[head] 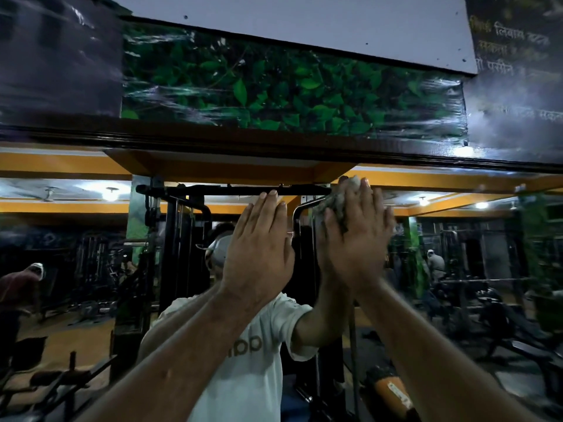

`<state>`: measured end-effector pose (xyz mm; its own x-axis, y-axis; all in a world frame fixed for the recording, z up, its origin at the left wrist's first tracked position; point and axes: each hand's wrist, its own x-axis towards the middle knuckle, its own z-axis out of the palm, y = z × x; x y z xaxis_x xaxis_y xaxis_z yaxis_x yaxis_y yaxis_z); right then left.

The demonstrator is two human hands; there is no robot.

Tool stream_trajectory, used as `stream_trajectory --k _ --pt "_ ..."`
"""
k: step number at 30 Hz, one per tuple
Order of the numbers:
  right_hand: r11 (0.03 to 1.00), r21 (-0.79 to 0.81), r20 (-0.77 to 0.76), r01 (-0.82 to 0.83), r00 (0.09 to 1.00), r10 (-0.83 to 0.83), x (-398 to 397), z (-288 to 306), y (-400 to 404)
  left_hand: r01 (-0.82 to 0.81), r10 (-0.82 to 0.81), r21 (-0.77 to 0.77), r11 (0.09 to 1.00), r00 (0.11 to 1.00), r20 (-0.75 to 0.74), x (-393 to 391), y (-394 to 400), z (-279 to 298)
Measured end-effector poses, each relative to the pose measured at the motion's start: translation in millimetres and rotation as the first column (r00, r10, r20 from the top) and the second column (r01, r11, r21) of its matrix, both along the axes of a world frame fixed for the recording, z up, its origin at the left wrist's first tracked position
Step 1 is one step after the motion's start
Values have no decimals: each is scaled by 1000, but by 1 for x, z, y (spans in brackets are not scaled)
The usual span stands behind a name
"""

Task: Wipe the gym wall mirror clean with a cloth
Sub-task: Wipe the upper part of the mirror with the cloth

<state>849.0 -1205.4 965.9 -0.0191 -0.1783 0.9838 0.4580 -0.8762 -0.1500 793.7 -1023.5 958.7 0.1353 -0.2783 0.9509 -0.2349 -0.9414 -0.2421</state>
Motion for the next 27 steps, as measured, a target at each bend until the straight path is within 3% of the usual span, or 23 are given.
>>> stream_trajectory --k 3,5,7,10,11,13,16,18,20,22,24,27 --pt "918 -395 42 40 999 -26 0 -24 6 -4 4 -6 1000 1000 -27 1 0 -2" --pt "834 -543 91 100 994 -60 3 -27 -15 -5 6 11 1000 999 -33 1 1 -2" --pt "889 -441 91 120 992 -89 7 -21 -28 -8 8 11 1000 1000 -25 -1 5 -2" --pt "999 -48 13 -2 1000 2 0 -12 -9 -53 52 -48 997 998 -31 -5 14 -1" --pt "1000 -22 -6 -21 1000 20 -3 -12 2 -75 73 -52 996 997 -41 -5 17 -1" --pt "975 -221 15 14 1000 -11 -4 -17 15 -103 101 -28 994 993 -64 -3 20 -1" --pt "847 -529 94 45 996 5 -2 -19 0 -120 119 -5 993 990 -77 -3 23 -3" --pt "869 -489 96 73 995 -30 4 -13 -13 -117 116 -5 993 989 -86 -5 24 -3" --pt "967 -254 53 30 998 -17 3 -7 -8 -114 113 -11 993 990 -88 -6 23 -2" --pt "993 -109 33 -36 999 40 -2 -3 10 -111 109 -20 994 990 -88 -8 22 -2" --pt "962 -270 37 -34 998 46 -3 -4 21 -108 105 -18 994 990 -98 -10 22 -3" --pt "823 -568 82 29 996 21 -3 -4 5 -89 88 -8 996 990 -111 -12 23 -2"
